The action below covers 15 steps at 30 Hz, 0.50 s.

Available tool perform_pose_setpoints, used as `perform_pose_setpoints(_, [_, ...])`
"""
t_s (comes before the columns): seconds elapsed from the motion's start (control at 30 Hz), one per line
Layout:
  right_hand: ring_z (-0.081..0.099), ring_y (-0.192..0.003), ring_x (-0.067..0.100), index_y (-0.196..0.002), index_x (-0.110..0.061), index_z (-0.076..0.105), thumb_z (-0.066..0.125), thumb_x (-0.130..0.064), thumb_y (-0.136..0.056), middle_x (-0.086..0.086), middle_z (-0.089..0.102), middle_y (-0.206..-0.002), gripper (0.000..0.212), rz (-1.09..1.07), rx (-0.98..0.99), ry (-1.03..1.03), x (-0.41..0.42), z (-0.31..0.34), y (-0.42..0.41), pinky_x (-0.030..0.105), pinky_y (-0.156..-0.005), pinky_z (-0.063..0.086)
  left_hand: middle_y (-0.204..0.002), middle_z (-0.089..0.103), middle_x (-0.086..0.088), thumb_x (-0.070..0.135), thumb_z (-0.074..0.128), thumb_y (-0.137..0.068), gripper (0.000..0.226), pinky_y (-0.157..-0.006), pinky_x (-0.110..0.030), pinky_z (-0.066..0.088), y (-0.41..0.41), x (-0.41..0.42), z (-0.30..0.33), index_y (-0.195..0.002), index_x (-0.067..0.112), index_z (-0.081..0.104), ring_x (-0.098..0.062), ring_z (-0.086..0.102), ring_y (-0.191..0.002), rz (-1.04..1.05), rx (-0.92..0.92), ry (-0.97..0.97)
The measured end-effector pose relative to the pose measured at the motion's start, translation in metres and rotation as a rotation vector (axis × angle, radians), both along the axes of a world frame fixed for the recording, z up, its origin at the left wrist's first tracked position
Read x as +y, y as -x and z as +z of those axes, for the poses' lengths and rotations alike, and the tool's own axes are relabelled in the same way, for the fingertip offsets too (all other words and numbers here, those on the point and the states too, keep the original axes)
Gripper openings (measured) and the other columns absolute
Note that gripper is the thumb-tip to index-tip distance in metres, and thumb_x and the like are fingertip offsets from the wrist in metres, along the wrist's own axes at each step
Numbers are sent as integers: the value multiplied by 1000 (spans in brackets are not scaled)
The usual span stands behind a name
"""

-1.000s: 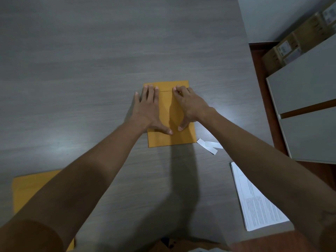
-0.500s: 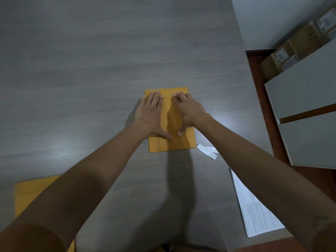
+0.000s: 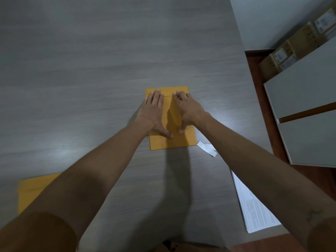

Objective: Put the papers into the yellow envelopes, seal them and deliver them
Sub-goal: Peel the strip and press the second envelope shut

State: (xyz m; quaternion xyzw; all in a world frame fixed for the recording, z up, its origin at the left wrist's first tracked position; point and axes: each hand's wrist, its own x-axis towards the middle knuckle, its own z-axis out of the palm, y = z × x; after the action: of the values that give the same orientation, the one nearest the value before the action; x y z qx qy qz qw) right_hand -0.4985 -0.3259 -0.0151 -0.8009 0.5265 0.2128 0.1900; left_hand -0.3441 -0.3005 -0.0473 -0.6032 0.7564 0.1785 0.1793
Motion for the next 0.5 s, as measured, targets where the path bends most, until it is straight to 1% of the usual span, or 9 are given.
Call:
perform_pose_setpoints(0.07, [13,-146,24,-153,-10,6,97,-37,-42,2,10,-158,146,-34,-20,-6,1,1,-2,42,-113,36,-161,-20,-16,94,63,-37,167,-123,-45,-1,0,0,0,-152,0,-13,-32,-18,-149,6,14,0])
perform_pose_setpoints(0.13, [20,-143,24,-148,-10,19,98,-36,-39,2,19,-153,137,-50,-27,2,4,3,-2,39,-110,39,-161,-19,-17,92,66,-39,165,-123,-45,-1,1,3,2,-152,-1,-11,-33,-17,-149,17,30,0])
perform_pose_setpoints(0.2, [26,-138,25,-143,-9,26,97,-38,-41,5,26,-147,128,-23,10,36,4,8,-3,36,-108,37,-161,-20,-18,91,67,-41,164,-123,-45,-1,3,6,7,-152,-2,-11,-34,-18,-149,28,12,4])
perform_pose_setpoints(0.27, [30,-134,26,-142,-7,28,96,-39,-44,8,28,-144,124,0,51,57,8,13,-5,36,-108,37,-159,-22,-21,90,67,-43,163,-122,-47,-2,5,10,12,-151,-3,-12,-37,-20,-148,38,-9,3])
perform_pose_setpoints(0.37, [32,-134,27,-144,-5,26,95,-39,-49,9,27,-145,122,3,94,49,12,15,-8,37,-109,36,-158,-23,-23,84,71,-51,156,-122,-47,-1,3,16,16,-151,-4,-11,-38,-19,-148,98,2,-27])
perform_pose_setpoints(0.43, [32,-135,28,-146,-5,24,93,-38,-54,9,27,-147,119,10,129,43,17,18,-9,38,-111,36,-160,-20,-22,81,71,-56,151,-122,-45,0,-4,26,20,-152,-3,-10,-36,-15,-149,129,25,-17])
perform_pose_setpoints(0.5, [32,-135,30,-145,-6,26,91,-33,-60,10,28,-148,110,-11,136,43,25,20,-11,40,-108,39,-162,-15,-20,81,69,-59,147,-123,-45,2,-11,38,25,-153,-1,-8,-34,-11,-150,160,60,11])
